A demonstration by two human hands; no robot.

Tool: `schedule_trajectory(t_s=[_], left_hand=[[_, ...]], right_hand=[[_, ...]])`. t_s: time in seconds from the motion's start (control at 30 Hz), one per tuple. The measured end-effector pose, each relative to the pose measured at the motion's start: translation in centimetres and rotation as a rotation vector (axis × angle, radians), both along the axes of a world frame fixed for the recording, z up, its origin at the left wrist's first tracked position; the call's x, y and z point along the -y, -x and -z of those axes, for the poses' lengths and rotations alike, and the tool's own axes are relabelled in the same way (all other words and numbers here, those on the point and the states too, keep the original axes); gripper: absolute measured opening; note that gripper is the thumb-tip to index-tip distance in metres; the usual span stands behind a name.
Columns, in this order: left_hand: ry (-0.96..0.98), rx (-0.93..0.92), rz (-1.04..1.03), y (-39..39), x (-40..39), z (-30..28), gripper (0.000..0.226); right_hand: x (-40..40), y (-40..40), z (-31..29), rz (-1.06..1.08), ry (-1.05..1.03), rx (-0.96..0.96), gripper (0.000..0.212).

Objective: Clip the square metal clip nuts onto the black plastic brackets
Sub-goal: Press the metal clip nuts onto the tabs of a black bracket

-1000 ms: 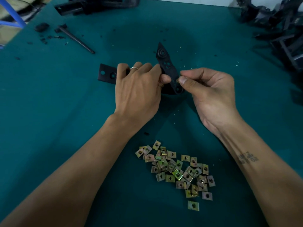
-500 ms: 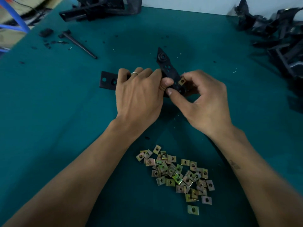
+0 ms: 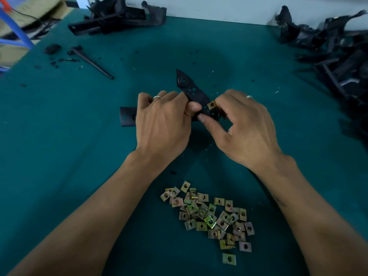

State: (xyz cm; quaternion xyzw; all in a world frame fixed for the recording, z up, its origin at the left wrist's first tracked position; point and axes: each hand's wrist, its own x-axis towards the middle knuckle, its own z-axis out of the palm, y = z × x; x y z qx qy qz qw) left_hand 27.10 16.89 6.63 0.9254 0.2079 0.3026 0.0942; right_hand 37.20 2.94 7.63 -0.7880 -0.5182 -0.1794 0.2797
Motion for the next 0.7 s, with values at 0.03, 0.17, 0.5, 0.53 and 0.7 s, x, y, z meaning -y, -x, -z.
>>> schedule_trajectory(t_s=[0.03,0.17,0.5,0.53,0.7], left_hand=[[-0.007,-0.013,0.002,0.0,0.0,0.0,0.040],[-0.025,-0.020,-0.009,0.1,0.0,0.3,0.043],[-0.037,-0.025,-0.040,0.2,0.5,0.3,0.049],[-0.014,-0.039,-0.056,0.2,0.5,0.2,0.050],[0.025,-0.020,-0.041,0.3,0.6,0.0,0.049]], right_hand=[[0.0,0.0,-0.1,-0.014,0.018,0.003,0.034],[0.1,0.0,-0.3,-0.066,0.079,-0.019,0.032],[2.2,1.3,0.5,0.047,0.132,-0.394,0.026],[3.2,1.7,0.4,0.078,0.091,-0.426,0.030],[9.8,5.3,-0.2,-0.168,0.089,-0.696,0.005]])
